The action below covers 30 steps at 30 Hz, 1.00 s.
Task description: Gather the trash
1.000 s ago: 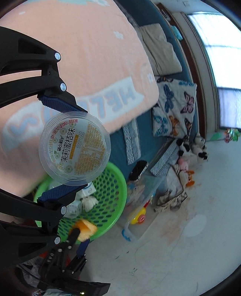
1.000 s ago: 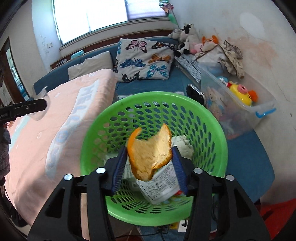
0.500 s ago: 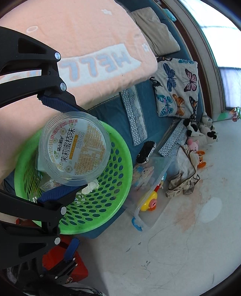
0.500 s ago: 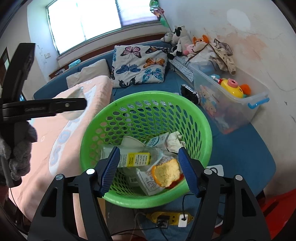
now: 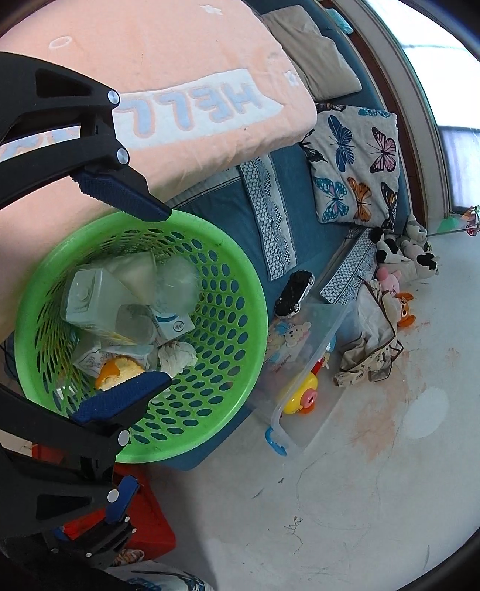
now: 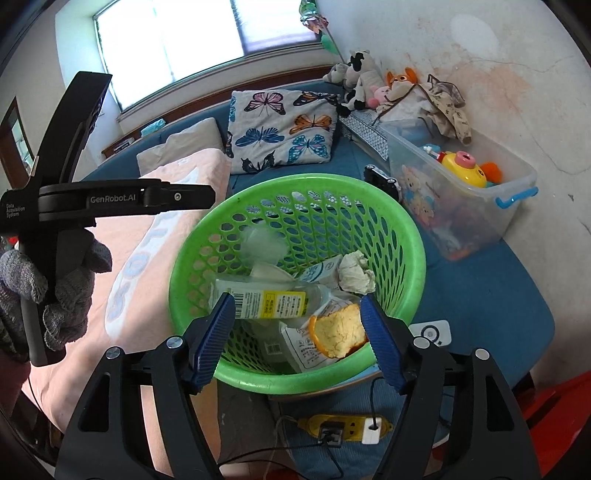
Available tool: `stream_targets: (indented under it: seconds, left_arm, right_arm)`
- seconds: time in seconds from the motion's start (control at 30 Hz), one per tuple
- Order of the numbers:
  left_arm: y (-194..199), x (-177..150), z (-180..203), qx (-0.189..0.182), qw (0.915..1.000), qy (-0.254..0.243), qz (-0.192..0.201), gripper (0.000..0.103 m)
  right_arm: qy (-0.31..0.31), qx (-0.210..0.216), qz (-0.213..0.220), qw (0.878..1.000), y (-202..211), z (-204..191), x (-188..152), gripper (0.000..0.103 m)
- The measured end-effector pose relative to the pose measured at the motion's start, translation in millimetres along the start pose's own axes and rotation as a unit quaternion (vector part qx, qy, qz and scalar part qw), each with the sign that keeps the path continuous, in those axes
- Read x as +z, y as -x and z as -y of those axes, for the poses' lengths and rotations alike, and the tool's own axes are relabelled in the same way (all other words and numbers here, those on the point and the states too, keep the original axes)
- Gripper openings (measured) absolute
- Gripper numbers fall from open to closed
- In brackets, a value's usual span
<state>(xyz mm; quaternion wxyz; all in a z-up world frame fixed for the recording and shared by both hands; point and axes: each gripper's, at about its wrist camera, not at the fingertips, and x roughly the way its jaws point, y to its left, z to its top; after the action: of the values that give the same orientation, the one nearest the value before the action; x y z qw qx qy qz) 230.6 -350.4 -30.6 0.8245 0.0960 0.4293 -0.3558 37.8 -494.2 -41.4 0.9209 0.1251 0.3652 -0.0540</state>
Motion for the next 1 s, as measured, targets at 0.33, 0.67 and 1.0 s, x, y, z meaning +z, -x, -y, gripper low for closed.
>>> stream_targets:
  seconds: [0.33,0.67,1.0]
  left_arm:
    - [35.9,-13.7,-13.1,0.027,0.9993,0.002,0.024,0.088]
    - [74.7,-39.0,-34.0,0.075,0.996,0.017,0.045,0.093]
    - [108.4,-69.4,-66.7,0.123,0.9893,0.05,0.06,0.095]
  right_arm:
    - [0.012,0.001,0.008,1.0,6.4,-11.2,1.1,0.079]
    - [0.033,0.01,0.018,0.999,17.3,-32.7,4.1,0.085]
    - [0.071,0.023,0.028,0.997,34.7,-62.3,2.8,0.091]
